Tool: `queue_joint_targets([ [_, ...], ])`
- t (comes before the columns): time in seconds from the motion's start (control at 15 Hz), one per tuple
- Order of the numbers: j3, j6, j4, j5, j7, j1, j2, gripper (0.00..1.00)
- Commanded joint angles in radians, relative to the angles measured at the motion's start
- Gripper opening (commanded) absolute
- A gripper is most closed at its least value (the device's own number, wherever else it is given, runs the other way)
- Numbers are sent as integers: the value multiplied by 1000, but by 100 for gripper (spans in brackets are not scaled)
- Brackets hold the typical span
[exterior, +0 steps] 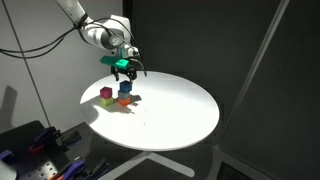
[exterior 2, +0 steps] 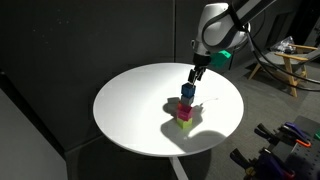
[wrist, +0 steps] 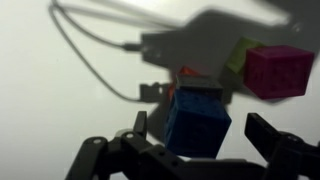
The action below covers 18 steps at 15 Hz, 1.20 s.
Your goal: Put the blue block on the table
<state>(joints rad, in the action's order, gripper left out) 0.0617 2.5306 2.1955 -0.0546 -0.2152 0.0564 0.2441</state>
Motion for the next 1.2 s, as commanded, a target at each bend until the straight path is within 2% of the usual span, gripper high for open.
queue_joint_targets([
  [0.0,12,-3,-2,5,3,-11,0,100],
  [1.13,1,3,-35,72,31,2,34,100],
])
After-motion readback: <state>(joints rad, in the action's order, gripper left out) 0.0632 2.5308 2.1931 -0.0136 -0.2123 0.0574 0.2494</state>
